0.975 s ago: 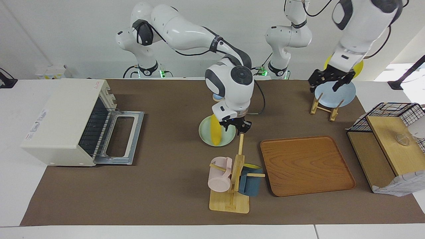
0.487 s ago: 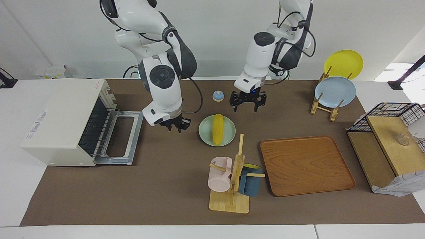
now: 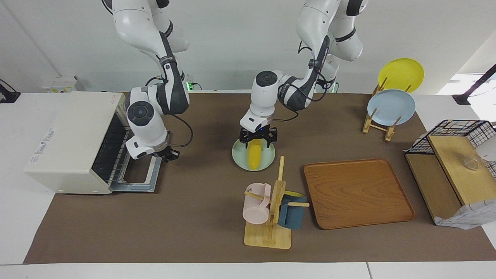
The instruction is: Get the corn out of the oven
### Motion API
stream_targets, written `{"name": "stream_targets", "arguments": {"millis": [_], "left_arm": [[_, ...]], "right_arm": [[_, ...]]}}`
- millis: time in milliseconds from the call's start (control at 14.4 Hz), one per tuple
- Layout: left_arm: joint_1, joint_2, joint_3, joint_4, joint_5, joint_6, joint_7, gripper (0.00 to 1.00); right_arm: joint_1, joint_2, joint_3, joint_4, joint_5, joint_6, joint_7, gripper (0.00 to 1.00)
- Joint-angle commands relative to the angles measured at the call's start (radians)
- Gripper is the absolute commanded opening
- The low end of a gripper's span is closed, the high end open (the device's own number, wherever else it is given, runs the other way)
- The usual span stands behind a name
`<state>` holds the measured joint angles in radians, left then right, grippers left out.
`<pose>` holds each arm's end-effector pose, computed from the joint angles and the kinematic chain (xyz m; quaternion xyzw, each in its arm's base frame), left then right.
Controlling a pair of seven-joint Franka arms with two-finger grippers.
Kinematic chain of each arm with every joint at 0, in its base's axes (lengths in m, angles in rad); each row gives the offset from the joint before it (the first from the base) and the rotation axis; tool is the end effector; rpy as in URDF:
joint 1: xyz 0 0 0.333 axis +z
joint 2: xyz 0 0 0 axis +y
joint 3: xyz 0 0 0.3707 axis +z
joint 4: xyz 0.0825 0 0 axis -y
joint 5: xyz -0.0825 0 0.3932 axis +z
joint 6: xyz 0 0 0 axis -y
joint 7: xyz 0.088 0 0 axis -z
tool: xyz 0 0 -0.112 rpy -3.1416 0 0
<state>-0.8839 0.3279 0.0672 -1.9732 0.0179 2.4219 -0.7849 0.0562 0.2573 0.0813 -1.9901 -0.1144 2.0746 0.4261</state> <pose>0.4405 -0.4729 0.3564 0.9977 -0.0247 0.0544 0.0317 0.5955 0.0737 0.3638 0.9893 -0.1121 -0.0718 0.0594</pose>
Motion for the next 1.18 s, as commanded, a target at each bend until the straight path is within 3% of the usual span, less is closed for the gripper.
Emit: {"name": "stream_targets", "arguments": {"millis": [0,139,278,418,557,835,975,1044,1114], "left_arm": [[-0.013,0.008,0.019,0.016,0.010,0.000,-0.034,0.12],[-0.013,0.007,0.020,0.023,0.010,-0.010,-0.051,0.05],[0.003,-0.015,0.026,0.078,0.011,-0.132,-0.042,0.03],[0.075,-0.070,0.034,0.089,0.019,-0.226,0.028,0.03],[0.179,-0.069,0.036,0.089,0.022,-0.247,0.137,0.03],[0.474,-0.009,0.034,0.112,0.020,-0.154,0.479,0.01],[0.531,0.104,0.036,0.143,0.022,-0.019,0.536,0.01],[0.551,0.115,0.043,0.145,0.024,0.005,0.555,0.01],[0.586,0.120,0.042,0.158,0.048,-0.004,0.596,0.30]], "right_arm": [[-0.001,0.011,0.014,-0.018,-0.040,0.039,0.036,0.00],[-0.006,0.014,0.012,-0.019,-0.044,0.042,0.036,0.00],[-0.016,0.031,0.014,-0.019,-0.077,0.048,0.034,0.00],[-0.019,0.037,0.014,-0.021,-0.099,0.053,0.034,0.00],[-0.018,0.037,0.014,-0.021,-0.103,0.053,0.034,0.00],[-0.013,0.040,0.014,0.042,-0.237,-0.042,0.022,0.00],[-0.018,0.039,0.015,0.105,-0.238,-0.120,-0.028,0.00],[-0.022,0.027,0.015,0.119,-0.237,-0.146,-0.068,0.00],[-0.035,0.008,0.015,0.123,-0.237,-0.166,-0.098,0.00]]}}
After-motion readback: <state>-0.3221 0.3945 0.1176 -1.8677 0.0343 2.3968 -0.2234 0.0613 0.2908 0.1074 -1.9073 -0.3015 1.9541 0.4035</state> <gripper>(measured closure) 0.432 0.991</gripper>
